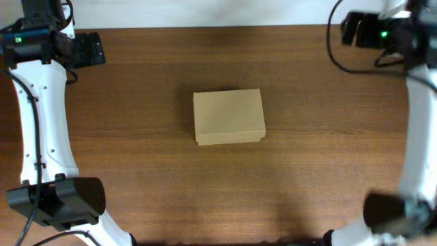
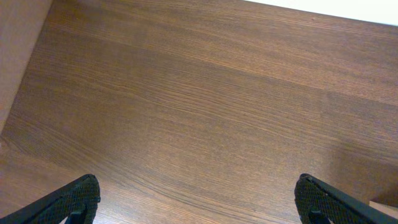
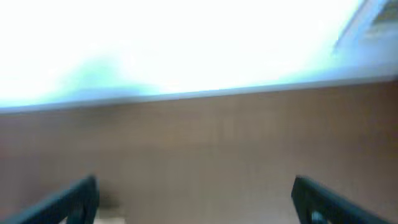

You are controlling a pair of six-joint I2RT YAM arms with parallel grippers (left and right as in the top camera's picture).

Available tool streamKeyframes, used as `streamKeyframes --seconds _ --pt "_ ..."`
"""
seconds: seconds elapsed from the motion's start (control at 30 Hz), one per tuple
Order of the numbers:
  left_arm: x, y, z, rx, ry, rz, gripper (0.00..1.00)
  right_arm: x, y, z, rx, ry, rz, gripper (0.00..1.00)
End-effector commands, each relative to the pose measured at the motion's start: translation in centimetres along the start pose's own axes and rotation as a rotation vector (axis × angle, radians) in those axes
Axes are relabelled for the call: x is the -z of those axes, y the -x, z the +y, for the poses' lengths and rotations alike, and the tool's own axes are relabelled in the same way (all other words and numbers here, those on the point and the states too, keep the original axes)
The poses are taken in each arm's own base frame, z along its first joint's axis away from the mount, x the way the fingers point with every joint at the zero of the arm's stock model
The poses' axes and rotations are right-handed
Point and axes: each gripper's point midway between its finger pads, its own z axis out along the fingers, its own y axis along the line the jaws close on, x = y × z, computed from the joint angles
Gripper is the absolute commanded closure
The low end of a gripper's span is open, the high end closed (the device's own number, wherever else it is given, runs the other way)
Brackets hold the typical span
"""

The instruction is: Pack container

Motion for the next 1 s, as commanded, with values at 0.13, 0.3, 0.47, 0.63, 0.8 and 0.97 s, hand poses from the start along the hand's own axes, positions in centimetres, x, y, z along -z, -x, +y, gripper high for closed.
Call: streamKeyframes --seconds 0.13,0.3,0.47,0.63,0.8,0.97 --pt "0.1 0.2 0.1 0.001 0.000 -0.008 0.00 9.1 -5.1 3.0 -0.031 0.098 -0.242 0.01" --pt "0.1 0.2 0.1 0.001 0.000 -0.008 0.00 11.5 -12.6 3.2 -0.009 0.104 -0.346 0.01" --pt "0.1 0.2 0.1 0.001 0.000 -0.008 0.00 12.0 -19.7 3.2 0.012 0.108 -0.441 0.01" --pt "0.1 0.2 0.1 0.001 0.000 -0.008 0.00 10.9 -23.5 2.9 0.037 0.115 -0.561 0.01" --pt "0.1 0.2 0.1 0.001 0.000 -0.008 0.00 8.9 -25.8 2.4 0.034 0.105 -0.555 0.01" --pt "0.1 0.2 0.1 0.001 0.000 -0.008 0.00 7.8 -27.0 1.9 0.029 0.081 -0.526 0.01"
